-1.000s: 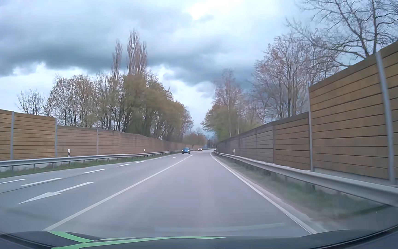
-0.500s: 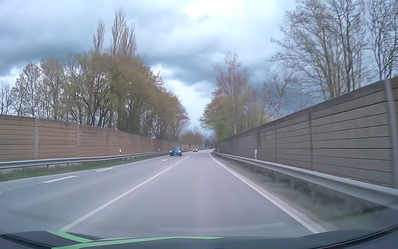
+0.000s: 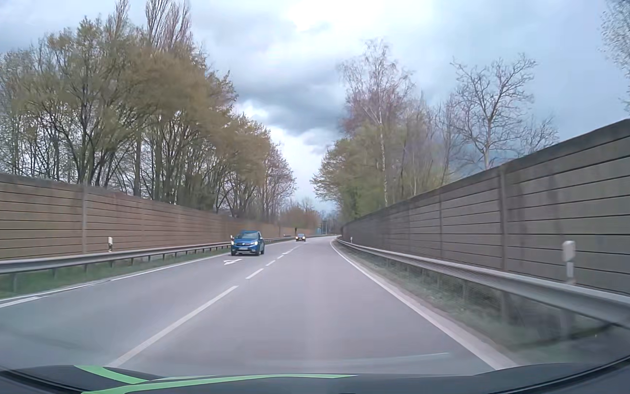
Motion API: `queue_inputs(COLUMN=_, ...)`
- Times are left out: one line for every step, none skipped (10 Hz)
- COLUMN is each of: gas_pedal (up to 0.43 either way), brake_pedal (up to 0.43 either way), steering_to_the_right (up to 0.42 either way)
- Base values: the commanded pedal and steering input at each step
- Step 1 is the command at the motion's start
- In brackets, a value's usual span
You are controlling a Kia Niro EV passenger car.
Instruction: Follow the waypoints while adhering to traffic rules and regulations
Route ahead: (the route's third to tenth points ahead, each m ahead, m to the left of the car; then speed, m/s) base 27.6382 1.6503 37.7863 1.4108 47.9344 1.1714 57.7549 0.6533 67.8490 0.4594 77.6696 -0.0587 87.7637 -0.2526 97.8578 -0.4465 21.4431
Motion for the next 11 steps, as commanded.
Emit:
queue_inputs(gas_pedal=0.209, brake_pedal=0.0, steering_to_the_right=0.003)
queue_inputs(gas_pedal=0.209, brake_pedal=0.0, steering_to_the_right=0.003)
queue_inputs(gas_pedal=0.209, brake_pedal=0.0, steering_to_the_right=0.002)
queue_inputs(gas_pedal=0.209, brake_pedal=0.0, steering_to_the_right=0.001)
queue_inputs(gas_pedal=0.209, brake_pedal=0.0, steering_to_the_right=0.001)
queue_inputs(gas_pedal=0.209, brake_pedal=0.0, steering_to_the_right=0.001)
queue_inputs(gas_pedal=0.209, brake_pedal=0.0, steering_to_the_right=0.001)
queue_inputs(gas_pedal=0.209, brake_pedal=0.0, steering_to_the_right=0.001)
queue_inputs(gas_pedal=0.209, brake_pedal=0.0, steering_to_the_right=0.001)
queue_inputs(gas_pedal=0.209, brake_pedal=0.0, steering_to_the_right=0.001)
queue_inputs(gas_pedal=0.209, brake_pedal=0.0, steering_to_the_right=0.001)
